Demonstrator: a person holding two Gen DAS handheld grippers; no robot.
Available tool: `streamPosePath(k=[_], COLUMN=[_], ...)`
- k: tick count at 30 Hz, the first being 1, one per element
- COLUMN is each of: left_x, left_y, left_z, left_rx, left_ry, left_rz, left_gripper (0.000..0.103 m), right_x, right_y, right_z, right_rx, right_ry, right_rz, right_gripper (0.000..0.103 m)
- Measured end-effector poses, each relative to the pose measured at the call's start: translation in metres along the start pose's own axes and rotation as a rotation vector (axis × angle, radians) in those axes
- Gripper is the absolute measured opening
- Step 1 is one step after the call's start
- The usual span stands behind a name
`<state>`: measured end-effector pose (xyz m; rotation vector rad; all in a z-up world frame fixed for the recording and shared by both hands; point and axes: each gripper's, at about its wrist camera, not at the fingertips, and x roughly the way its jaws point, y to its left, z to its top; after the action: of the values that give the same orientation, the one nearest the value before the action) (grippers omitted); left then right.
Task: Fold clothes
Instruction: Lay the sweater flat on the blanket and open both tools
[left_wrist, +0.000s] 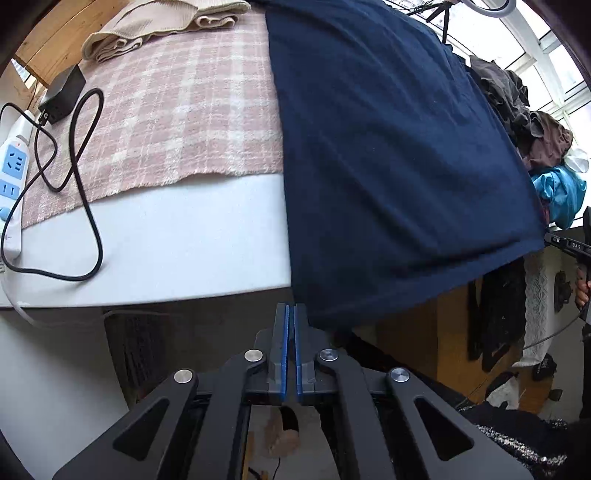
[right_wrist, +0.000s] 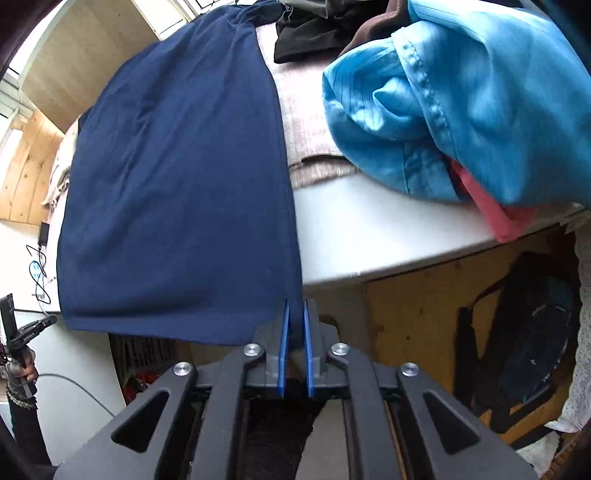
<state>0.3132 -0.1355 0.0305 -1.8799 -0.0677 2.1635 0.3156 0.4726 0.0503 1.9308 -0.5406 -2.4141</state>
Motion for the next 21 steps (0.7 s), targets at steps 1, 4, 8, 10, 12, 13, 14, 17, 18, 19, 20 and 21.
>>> streamPosePath(k=[1, 4, 8, 10, 12, 13, 14, 17, 18, 19, 20, 21], left_x=[-0.008, -0.035, -0.068, -0.078, -0.088, -0.094, -0.099, -0.101, -0.101, -0.100, -0.099, -0.096], left_y=[0.001, 0.000, -0.011, -0.019, -0.027, -0.031, -0.037, -0.064, -0.075, -0.085, -0.095, -0.103], left_z=[-0.003, -0.005, 0.016, 0.036, 0.060, 0.071, 0.083, 0.129, 0.144, 0.158, 0.171, 0.181], left_rx=[0.002, -0.002, 0.002, 0.020, 0.037, 0.046, 0.052, 0.075, 0.080, 0.086, 0.087, 0.082], left_ry=[-0.014, -0.082, -0.176, -0.220, -0.261, -0.282, -0.300, -0.344, -0.360, -0.377, -0.389, -0.393], left_rz=[-0.007, 0.003, 0.002, 0.003, 0.003, 0.003, 0.002, -0.005, -0.004, -0.002, -0.012, -0.041], left_gripper=[0.002, 0.002, 0.002, 0.002, 0.002, 0.002, 0.002, 0.004, 0.005, 0.007, 0.010, 0.011], right_x=[-0.009, -0.044, -0.090, -0.107, -0.120, -0.124, -0.129, -0.131, -0.130, -0.126, -0.121, -0.116], right_y=[0.000, 0.001, 0.004, 0.014, 0.026, 0.033, 0.039, 0.053, 0.055, 0.058, 0.061, 0.064], right_z=[-0.002, -0.001, 0.022, 0.047, 0.077, 0.094, 0.112, 0.173, 0.194, 0.213, 0.232, 0.251], right_rx=[0.002, 0.001, -0.012, -0.043, -0.076, -0.090, -0.105, -0.122, -0.127, -0.127, -0.126, -0.125], right_ry=[-0.015, -0.083, -0.196, -0.249, -0.301, -0.326, -0.351, -0.396, -0.403, -0.401, -0.396, -0.391], right_rz=[0.015, 0.064, 0.120, 0.138, 0.160, 0.173, 0.187, 0.276, 0.309, 0.333, 0.354, 0.375], right_gripper=[0.009, 0.013, 0.020, 0.020, 0.020, 0.021, 0.026, 0.034, 0.034, 0.034, 0.034, 0.034])
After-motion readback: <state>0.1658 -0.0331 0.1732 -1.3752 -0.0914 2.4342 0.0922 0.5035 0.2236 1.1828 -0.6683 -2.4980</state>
